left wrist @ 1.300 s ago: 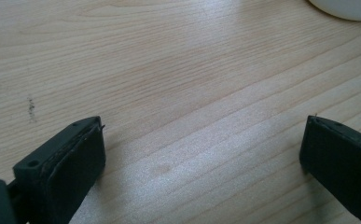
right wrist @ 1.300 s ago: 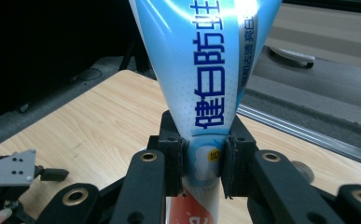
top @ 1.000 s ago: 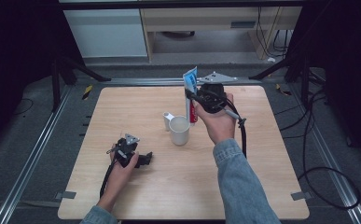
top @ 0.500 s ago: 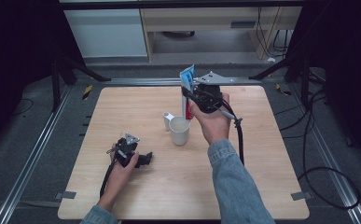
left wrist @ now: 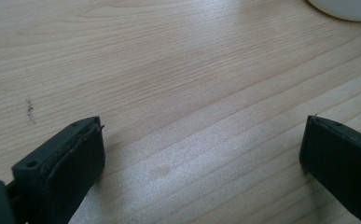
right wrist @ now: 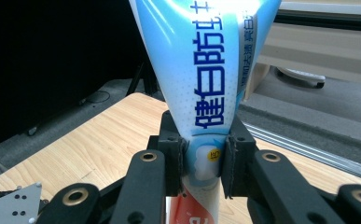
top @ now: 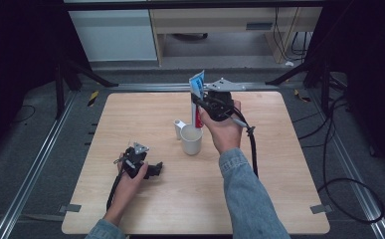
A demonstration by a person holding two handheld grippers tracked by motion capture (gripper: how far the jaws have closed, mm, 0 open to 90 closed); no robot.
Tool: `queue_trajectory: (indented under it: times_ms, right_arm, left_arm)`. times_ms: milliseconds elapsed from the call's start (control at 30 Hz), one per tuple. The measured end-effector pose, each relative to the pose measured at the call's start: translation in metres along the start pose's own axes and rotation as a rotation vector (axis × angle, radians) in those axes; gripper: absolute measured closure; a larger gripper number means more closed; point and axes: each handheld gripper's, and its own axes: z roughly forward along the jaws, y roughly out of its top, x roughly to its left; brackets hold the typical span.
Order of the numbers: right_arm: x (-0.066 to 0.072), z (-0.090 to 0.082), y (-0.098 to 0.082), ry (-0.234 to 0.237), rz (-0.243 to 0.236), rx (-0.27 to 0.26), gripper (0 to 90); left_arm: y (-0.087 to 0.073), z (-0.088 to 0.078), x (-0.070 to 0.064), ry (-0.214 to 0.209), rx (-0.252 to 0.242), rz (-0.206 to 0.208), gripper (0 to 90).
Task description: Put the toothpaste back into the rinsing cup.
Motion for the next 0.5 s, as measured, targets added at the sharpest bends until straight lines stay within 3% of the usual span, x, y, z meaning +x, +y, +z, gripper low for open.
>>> queue_trajectory:
  times_ms: [500]
  right_arm:
    - [0.002, 0.031, -0.027, -0.015, 0.049, 0.004, 73.2]
  left_arm:
    - [0.000, 0.000, 0.000, -0.003, 0.003, 0.006, 0.0]
